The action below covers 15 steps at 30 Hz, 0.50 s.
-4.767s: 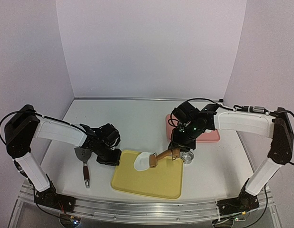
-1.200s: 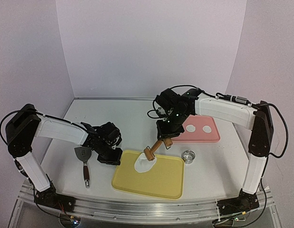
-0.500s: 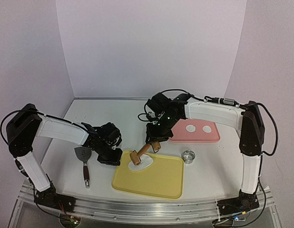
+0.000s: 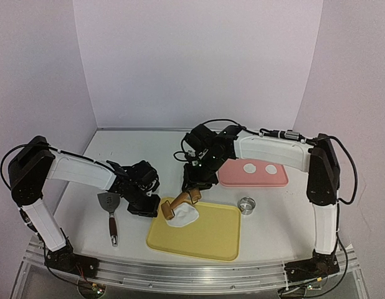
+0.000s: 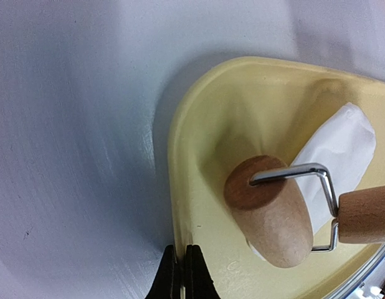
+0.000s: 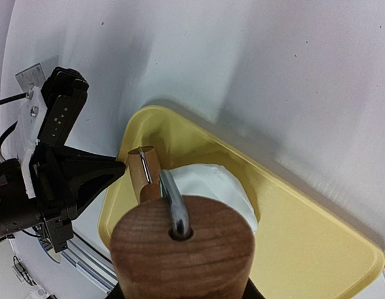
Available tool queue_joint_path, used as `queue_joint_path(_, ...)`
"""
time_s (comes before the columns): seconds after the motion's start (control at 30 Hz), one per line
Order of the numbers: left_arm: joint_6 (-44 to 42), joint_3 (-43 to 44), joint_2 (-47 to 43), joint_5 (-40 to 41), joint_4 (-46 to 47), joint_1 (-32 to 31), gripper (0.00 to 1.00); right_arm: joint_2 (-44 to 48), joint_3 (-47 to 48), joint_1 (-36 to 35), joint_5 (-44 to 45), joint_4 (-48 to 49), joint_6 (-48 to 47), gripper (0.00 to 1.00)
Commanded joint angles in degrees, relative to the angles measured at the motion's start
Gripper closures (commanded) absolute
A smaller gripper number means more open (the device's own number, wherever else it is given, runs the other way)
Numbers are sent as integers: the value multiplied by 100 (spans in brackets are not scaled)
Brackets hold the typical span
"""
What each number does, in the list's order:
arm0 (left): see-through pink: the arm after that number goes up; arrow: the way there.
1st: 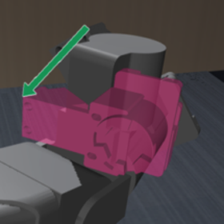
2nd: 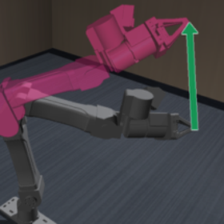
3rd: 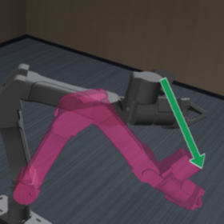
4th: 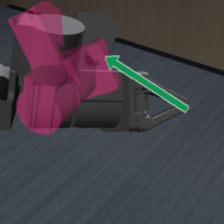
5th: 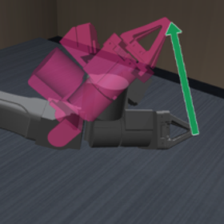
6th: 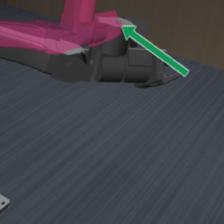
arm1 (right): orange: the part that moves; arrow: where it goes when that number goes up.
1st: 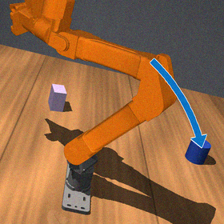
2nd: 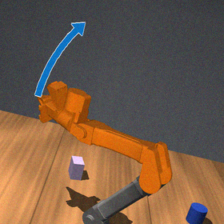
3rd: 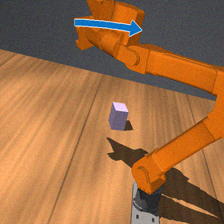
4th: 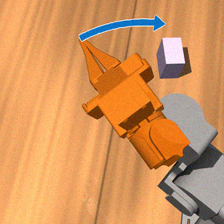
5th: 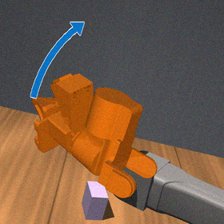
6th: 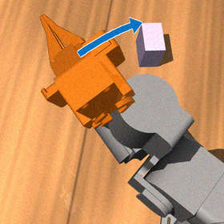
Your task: Roll out the dumpling wrappers from the dough
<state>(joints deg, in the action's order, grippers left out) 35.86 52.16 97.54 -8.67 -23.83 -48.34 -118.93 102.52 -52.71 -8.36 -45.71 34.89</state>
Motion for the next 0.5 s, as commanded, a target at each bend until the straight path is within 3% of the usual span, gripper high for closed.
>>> queue_joint_path(0.0, 48, 162, -116, 64, 74, 2, 100, 263, 285, -30, 308, -514, 221, 100)
queue_joint_path(0.27, 62, 161, -127, 102, 80, 5, 100, 926, 247, -29, 359, -500, 681, 100)
queue_joint_path(0.47, 36, 204, -77, 77, 81, 2, 100, 872, -34, -29, 144, -491, 962, 100)
